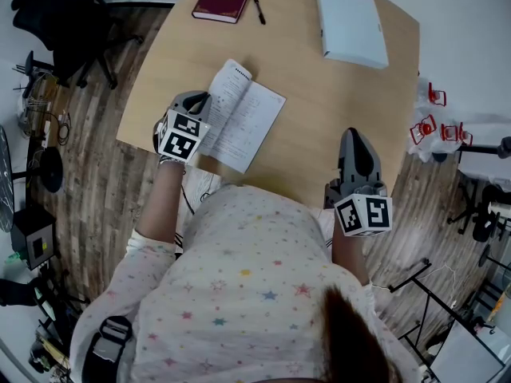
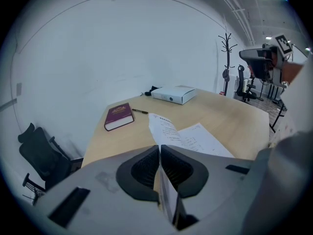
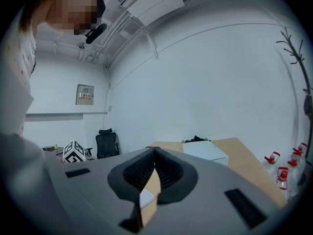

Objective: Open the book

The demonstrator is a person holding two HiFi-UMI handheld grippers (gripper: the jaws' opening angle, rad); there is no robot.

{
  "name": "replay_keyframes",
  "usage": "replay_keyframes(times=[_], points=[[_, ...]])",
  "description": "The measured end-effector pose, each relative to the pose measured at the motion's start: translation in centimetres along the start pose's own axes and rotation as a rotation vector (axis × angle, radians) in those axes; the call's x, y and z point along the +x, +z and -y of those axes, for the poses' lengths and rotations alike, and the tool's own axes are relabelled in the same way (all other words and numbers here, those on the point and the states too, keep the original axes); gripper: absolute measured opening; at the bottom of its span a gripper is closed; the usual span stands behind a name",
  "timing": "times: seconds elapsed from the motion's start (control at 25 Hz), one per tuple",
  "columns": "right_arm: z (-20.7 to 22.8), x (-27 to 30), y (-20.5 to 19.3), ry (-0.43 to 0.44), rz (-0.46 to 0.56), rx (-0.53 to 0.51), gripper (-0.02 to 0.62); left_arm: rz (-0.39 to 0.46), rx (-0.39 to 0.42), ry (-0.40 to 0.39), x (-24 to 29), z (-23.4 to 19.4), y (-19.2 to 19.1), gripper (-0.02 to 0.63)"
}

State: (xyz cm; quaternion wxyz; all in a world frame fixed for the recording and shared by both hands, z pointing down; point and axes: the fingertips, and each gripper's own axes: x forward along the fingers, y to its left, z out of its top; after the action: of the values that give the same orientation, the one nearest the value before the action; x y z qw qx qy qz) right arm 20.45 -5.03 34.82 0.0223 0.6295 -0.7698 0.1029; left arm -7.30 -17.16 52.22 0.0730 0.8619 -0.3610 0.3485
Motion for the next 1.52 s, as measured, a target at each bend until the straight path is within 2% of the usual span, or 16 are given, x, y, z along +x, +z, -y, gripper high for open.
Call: replay_keyframes(times=[1.52], points=[[-2.0, 3.4, -1.6, 0.004, -0.064, 0.017, 0.0, -0.112, -0.012, 0.025, 2.5, -4.3, -5.0, 0.025]])
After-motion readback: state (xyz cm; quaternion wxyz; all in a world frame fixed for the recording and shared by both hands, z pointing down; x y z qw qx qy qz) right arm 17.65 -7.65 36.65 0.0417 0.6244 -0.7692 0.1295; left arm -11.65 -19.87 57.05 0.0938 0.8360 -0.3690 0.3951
